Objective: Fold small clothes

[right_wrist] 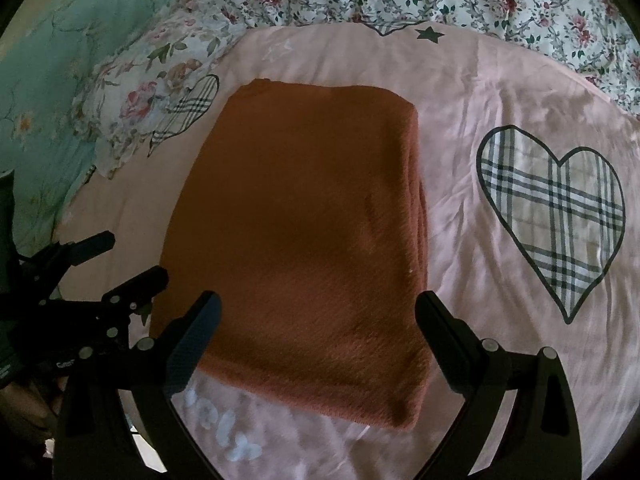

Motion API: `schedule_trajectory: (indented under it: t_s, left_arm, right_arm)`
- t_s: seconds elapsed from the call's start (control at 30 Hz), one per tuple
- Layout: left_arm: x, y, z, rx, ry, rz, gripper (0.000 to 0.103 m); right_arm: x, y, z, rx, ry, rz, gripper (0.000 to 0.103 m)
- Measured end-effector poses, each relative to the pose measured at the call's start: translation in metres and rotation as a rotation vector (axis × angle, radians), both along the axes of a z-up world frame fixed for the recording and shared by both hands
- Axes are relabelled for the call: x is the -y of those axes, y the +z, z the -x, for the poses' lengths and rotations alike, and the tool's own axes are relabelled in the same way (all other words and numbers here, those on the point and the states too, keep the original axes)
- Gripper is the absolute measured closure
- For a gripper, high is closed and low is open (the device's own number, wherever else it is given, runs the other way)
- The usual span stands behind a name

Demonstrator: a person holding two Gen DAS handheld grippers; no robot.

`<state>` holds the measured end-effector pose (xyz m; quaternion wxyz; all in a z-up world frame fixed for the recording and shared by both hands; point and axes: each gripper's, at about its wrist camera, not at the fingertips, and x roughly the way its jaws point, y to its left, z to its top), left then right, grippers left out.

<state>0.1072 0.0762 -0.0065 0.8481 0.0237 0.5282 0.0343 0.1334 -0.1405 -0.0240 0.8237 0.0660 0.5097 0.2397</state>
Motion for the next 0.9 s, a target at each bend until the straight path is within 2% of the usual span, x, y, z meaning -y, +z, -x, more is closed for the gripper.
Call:
schedule_trajectory:
  t_s: [0.9]
  left_arm:
    - [0.0004,0.0028,0.0016,0.012,0.001,0.009,0.009]
  right_arm:
    - [0.0007,0.0046,0.004,0.011,-0.012,-0.01,0.006]
